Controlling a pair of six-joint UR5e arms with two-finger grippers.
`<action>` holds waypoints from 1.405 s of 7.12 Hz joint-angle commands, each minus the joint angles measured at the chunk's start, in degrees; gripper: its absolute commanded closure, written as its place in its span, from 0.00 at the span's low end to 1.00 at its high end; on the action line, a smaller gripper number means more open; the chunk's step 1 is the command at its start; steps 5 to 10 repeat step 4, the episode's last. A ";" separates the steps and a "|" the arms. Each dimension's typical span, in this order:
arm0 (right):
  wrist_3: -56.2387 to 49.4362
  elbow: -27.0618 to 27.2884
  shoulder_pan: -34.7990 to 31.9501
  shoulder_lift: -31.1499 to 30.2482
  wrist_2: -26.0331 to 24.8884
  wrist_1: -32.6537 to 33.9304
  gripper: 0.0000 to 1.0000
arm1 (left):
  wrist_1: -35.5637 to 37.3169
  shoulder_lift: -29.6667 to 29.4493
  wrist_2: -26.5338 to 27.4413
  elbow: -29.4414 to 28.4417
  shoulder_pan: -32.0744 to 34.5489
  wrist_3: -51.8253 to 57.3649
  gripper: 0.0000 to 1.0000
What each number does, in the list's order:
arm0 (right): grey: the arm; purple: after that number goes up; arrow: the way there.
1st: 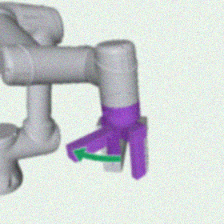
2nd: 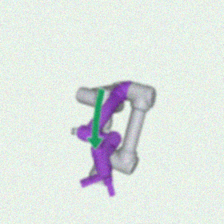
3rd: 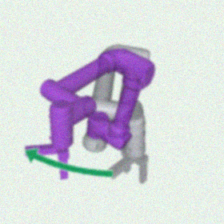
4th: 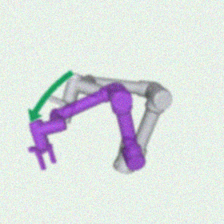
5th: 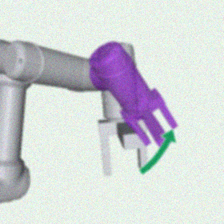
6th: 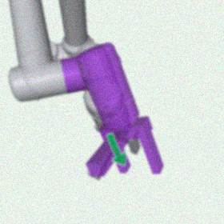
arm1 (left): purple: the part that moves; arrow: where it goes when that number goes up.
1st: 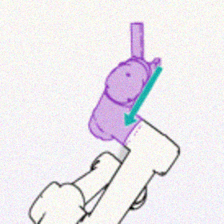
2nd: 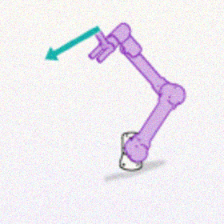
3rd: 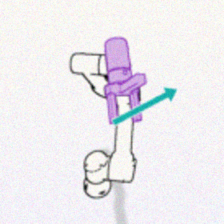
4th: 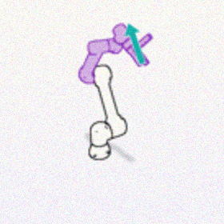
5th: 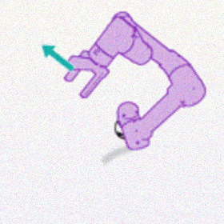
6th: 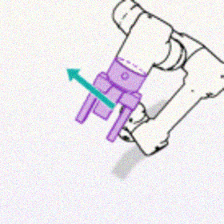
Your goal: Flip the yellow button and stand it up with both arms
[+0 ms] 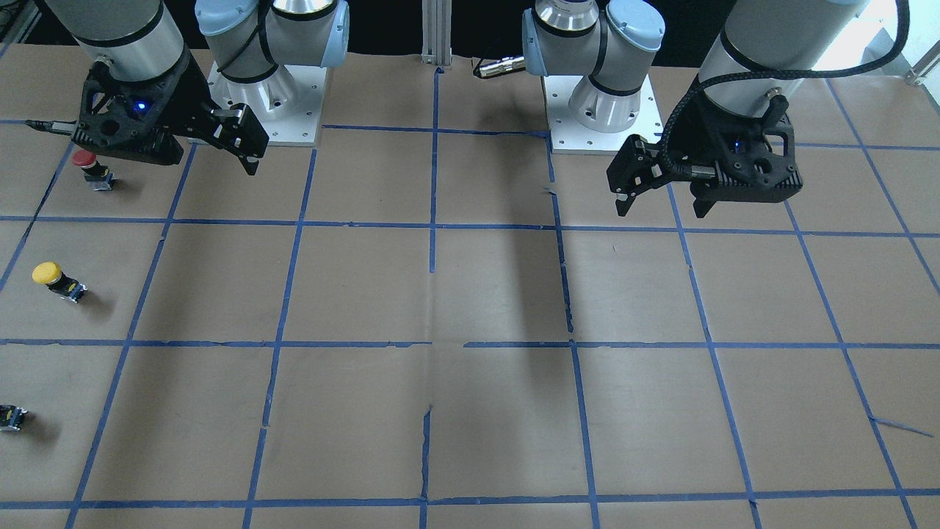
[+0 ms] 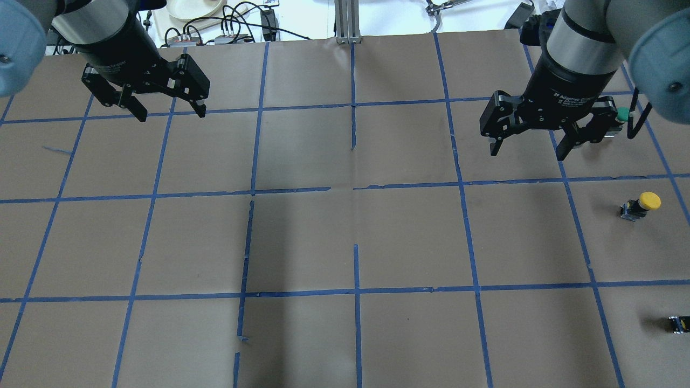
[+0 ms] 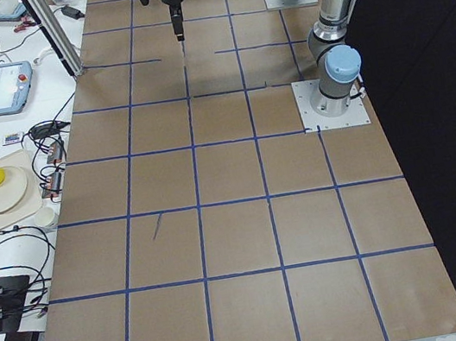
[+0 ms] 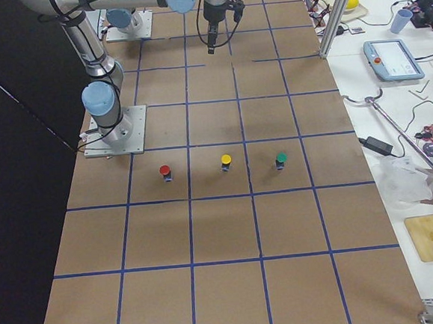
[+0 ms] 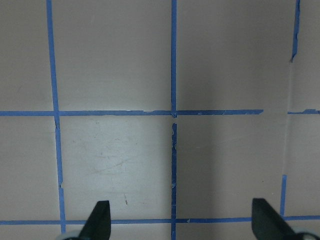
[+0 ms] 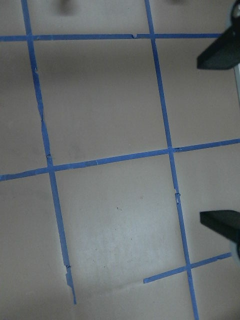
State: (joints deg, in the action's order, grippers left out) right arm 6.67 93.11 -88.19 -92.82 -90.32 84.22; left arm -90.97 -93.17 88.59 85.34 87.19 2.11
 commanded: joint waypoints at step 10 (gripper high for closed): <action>0.35 -0.12 -0.14 -0.08 0.06 -0.11 0.00 | 0.00 0.00 0.00 0.00 -0.09 0.09 0.00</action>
